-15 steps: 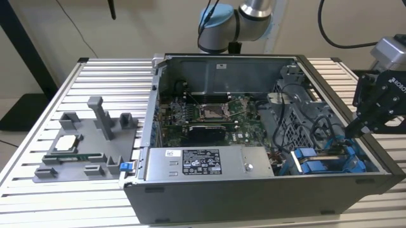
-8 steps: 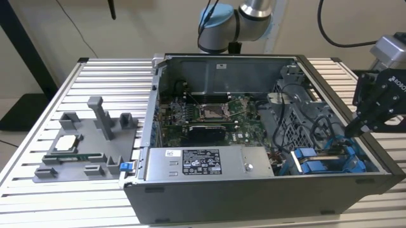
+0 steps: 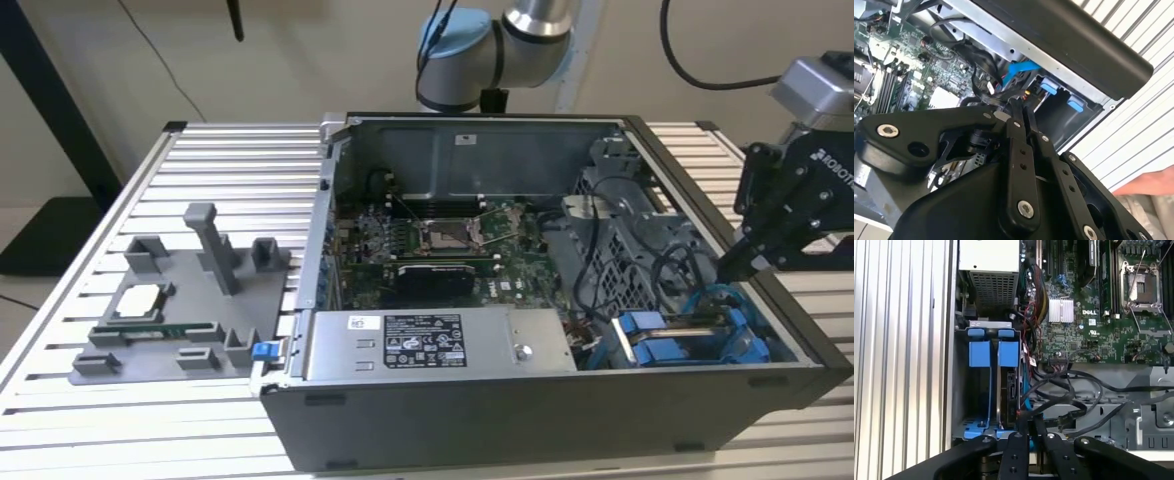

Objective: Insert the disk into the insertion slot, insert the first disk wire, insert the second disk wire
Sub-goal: 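Insert the second disk wire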

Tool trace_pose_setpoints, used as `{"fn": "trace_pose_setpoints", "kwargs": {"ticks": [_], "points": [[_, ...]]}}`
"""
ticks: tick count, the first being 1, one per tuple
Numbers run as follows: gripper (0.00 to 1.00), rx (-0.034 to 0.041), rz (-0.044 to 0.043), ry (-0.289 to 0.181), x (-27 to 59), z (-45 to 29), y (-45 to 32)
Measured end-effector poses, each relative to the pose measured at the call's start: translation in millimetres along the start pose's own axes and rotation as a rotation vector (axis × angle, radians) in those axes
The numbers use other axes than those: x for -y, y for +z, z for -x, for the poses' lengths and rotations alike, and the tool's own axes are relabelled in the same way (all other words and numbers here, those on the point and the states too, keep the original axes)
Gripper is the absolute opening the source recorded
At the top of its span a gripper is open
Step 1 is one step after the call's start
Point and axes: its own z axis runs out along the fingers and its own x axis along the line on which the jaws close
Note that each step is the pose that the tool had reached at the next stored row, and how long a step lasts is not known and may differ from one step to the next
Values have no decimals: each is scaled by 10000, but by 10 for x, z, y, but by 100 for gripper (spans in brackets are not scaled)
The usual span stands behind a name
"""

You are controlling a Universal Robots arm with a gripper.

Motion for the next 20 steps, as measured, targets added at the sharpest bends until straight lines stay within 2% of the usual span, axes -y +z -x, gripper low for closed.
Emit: {"fn": "trace_pose_setpoints", "kwargs": {"ticks": [5,11,15,20], "points": [[0,118,16,-8,-111,4,-66],[0,163,17,-8,-275,-11,-51],[0,169,10,-10,-345,-61,-38],[0,170,-31,-14,-405,-166,-17]]}}
